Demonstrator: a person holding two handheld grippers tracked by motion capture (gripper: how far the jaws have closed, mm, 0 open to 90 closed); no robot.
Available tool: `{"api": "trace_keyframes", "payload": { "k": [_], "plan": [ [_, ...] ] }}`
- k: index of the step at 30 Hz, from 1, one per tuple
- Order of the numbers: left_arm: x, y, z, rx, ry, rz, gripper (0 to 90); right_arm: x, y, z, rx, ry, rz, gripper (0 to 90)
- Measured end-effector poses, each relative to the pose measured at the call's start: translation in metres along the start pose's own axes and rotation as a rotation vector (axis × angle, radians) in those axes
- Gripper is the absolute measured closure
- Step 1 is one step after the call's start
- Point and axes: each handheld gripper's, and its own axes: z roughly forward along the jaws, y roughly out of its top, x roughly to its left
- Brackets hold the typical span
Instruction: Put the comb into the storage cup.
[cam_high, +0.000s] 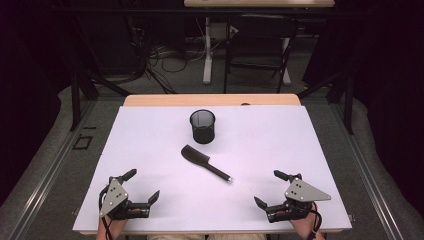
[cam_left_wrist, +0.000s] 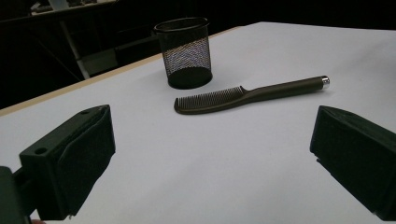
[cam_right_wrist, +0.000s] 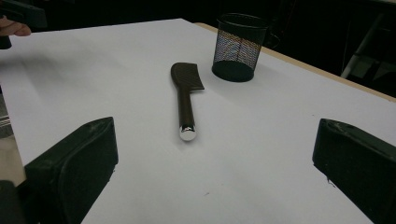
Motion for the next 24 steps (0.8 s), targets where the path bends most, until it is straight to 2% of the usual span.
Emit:
{"api": "trace_keyframes", "payload": {
  "k": [17, 24],
  "plan": [
    [0.0, 0.0, 0.002, 0.006, -0.003, 0.004, 0.1, -0.001, 0.008, 0.019, 0.03, 0.016, 0.014, 0.0],
    [0.0, 0.0, 0.004, 0.009, -0.005, 0.003, 0.0, -0.004, 0.01, 0.033, 0.053, 0.024, 0.023, 0.0]
  ]
}}
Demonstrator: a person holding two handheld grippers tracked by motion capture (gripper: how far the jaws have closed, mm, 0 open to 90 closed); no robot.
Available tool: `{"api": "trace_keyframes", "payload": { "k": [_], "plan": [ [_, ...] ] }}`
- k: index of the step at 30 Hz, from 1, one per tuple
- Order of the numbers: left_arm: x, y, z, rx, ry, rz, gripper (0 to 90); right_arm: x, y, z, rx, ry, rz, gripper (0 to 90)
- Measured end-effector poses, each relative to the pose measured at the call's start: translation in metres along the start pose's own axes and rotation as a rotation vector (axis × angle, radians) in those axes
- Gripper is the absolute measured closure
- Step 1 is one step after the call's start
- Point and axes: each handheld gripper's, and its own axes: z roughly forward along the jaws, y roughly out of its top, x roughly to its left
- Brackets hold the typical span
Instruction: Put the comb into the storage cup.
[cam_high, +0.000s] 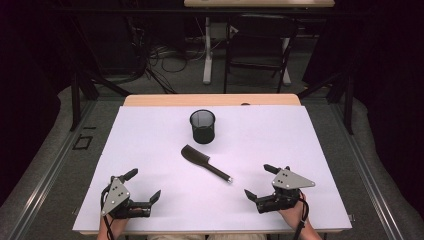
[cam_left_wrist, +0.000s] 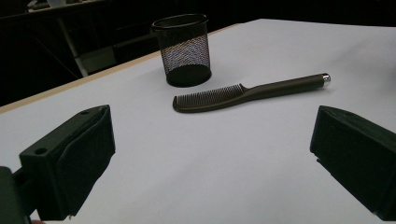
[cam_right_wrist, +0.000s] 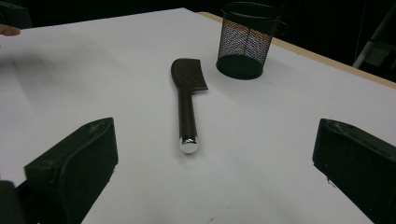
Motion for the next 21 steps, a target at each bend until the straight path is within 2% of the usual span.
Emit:
{"api": "trace_keyframes", "payload": {
  "k": [8, 21],
  "plan": [
    [0.001, 0.0, 0.0, 0.002, 0.0, -0.003, 0.1, -0.007, 0.005, 0.02, 0.021, 0.001, 0.004, 0.0],
    [0.001, -0.001, 0.0, 0.008, 0.001, -0.002, 0.1, -0.011, 0.009, 0.039, 0.063, 0.014, 0.01, 0.0]
  ]
}}
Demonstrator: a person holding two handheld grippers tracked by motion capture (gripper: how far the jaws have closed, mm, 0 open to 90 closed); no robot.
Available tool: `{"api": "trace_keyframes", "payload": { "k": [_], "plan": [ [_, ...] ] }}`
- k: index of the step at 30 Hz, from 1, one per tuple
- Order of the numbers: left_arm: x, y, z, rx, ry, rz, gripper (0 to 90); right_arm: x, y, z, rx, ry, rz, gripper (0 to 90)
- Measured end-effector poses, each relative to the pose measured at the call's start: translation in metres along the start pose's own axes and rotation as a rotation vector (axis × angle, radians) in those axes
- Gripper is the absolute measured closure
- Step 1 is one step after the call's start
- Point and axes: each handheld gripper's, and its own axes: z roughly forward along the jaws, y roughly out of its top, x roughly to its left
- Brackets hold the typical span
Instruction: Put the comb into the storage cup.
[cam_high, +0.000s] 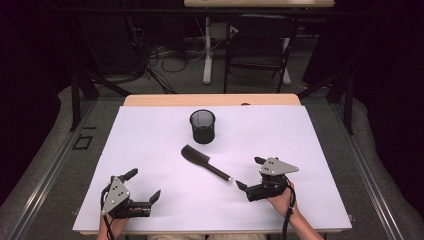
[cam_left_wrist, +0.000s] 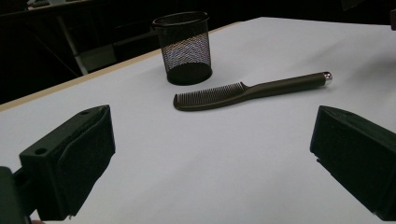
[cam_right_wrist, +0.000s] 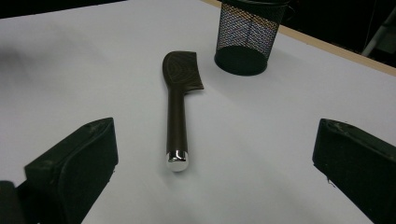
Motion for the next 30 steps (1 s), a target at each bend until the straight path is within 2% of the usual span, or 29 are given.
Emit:
{"api": "trace_keyframes", "payload": {
  "k": [12, 16, 18, 20, 22, 23, 26, 27, 28, 29, 30],
  "plan": [
    [0.0, 0.0, 0.0, 0.003, 0.003, -0.002, 0.1, -0.002, 0.006, 0.02, 0.036, 0.008, 0.017, 0.0],
    [0.001, 0.0, 0.0, 0.005, 0.003, -0.001, 0.0, 0.0, 0.007, 0.024, 0.051, 0.003, 0.007, 4.4],
    [0.0, 0.0, 0.0, 0.006, 0.004, 0.002, 0.0, 0.001, 0.007, 0.026, 0.055, 0.007, 0.003, 13.2],
    [0.0, 0.0, 0.0, 0.005, 0.003, 0.0, 0.0, 0.001, 0.008, 0.027, 0.06, 0.006, 0.001, 16.1],
    [0.0, 0.0, 0.0, 0.006, 0.004, 0.001, 0.1, 0.001, 0.008, 0.03, 0.073, 0.002, 0.001, 23.9],
    [0.0, 0.0, 0.0, 0.009, 0.004, 0.0, 0.0, 0.001, 0.008, 0.032, 0.08, 0.005, 0.003, 31.3],
    [0.0, -0.001, 0.0, 0.009, 0.003, -0.002, 0.0, 0.001, 0.009, 0.036, 0.099, 0.008, -0.003, 43.9],
    [0.0, -0.001, 0.0, 0.01, 0.003, -0.003, 0.0, 0.002, 0.009, 0.037, 0.107, 0.013, -0.004, 52.6],
    [0.0, -0.001, 0.0, 0.01, 0.003, -0.003, 0.0, 0.002, 0.009, 0.037, 0.107, 0.013, -0.004, 52.6],
    [0.0, -0.001, 0.0, 0.009, 0.002, -0.002, 0.0, 0.003, 0.009, 0.04, 0.128, 0.02, -0.014, 64.2],
    [0.001, 0.0, 0.0, 0.009, 0.003, 0.002, 0.1, 0.004, 0.009, 0.041, 0.135, 0.023, -0.015, 69.7]
  ]
}}
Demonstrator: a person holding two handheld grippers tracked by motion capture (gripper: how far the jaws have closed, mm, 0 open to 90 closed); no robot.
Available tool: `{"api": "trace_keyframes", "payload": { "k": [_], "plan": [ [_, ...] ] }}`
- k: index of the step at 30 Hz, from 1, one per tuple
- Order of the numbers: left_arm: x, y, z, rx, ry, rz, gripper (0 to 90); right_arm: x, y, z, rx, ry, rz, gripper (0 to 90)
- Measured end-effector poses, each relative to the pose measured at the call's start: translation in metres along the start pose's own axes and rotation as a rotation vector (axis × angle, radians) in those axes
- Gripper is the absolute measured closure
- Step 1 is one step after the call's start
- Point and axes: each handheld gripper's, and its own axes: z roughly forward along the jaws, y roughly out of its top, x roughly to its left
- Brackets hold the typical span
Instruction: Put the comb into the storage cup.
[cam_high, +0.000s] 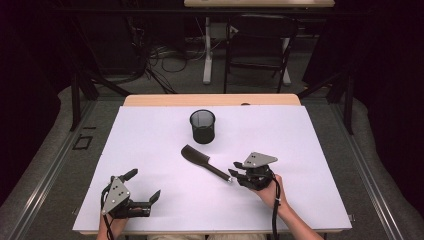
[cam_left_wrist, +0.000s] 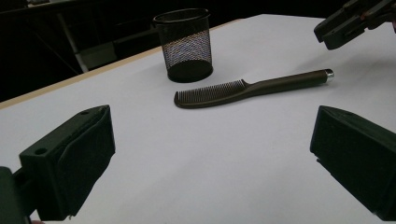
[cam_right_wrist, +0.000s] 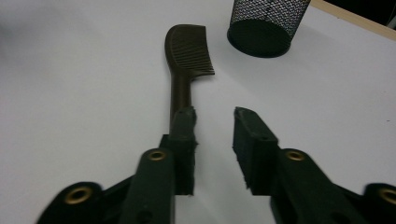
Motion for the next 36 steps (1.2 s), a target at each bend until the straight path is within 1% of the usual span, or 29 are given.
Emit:
{"api": "trace_keyframes", "payload": {
  "k": [2, 3, 4, 5, 6, 8, 10, 12, 13, 20, 25, 31, 36],
  "plan": [
    [0.0, 0.0, 0.0, 0.0, 0.002, -0.002, 0.0, 0.001, 0.0, 0.003, 0.013, -0.005, -0.017, 78.0],
    [0.0, 0.0, 0.0, 0.0, 0.002, -0.002, 0.1, 0.001, 0.0, 0.003, 0.013, -0.005, -0.017, 78.0],
    [0.0, 0.0, 0.0, -0.001, 0.002, -0.002, 0.1, 0.002, 0.0, 0.004, 0.024, -0.01, -0.022, 80.8],
    [0.0, 0.0, 0.0, -0.002, 0.002, -0.004, 0.1, 0.002, 0.0, 0.007, 0.039, -0.018, -0.026, 86.9],
    [0.0, 0.0, 0.0, -0.003, 0.002, -0.006, 0.1, 0.002, 0.0, 0.007, 0.039, -0.018, -0.026, 86.9],
    [0.0, 0.0, 0.0, 0.0, 0.003, -0.001, 0.1, 0.002, 0.0, 0.011, 0.063, -0.034, -0.027, 90.0],
    [0.001, 0.0, 0.0, 0.002, 0.002, -0.003, 0.1, 0.002, 0.0, 0.013, 0.07, -0.037, -0.022, 90.0],
    [0.001, 0.0, 0.0, 0.004, 0.004, -0.002, 0.1, 0.002, 0.0, 0.016, 0.089, -0.03, -0.013, 90.0],
    [0.001, 0.0, 0.0, 0.002, 0.005, -0.005, 0.1, 0.002, -0.001, 0.02, 0.11, -0.025, -0.014, 90.0],
    [0.0, 0.0, -0.001, 0.0, 0.006, -0.005, 0.1, 0.005, -0.001, 0.022, 0.142, -0.024, -0.007, 90.0],
    [0.001, 0.0, -0.001, 0.003, 0.006, -0.008, 0.1, 0.01, -0.003, 0.025, 0.171, -0.019, -0.021, 90.0],
    [0.001, 0.0, -0.001, 0.004, 0.005, -0.006, 0.1, 0.012, -0.004, 0.025, 0.189, -0.014, -0.027, 90.0],
    [0.001, 0.0, -0.001, 0.003, 0.006, -0.008, 0.1, 0.014, -0.004, 0.026, 0.193, -0.012, -0.027, 90.0]
  ]
}}
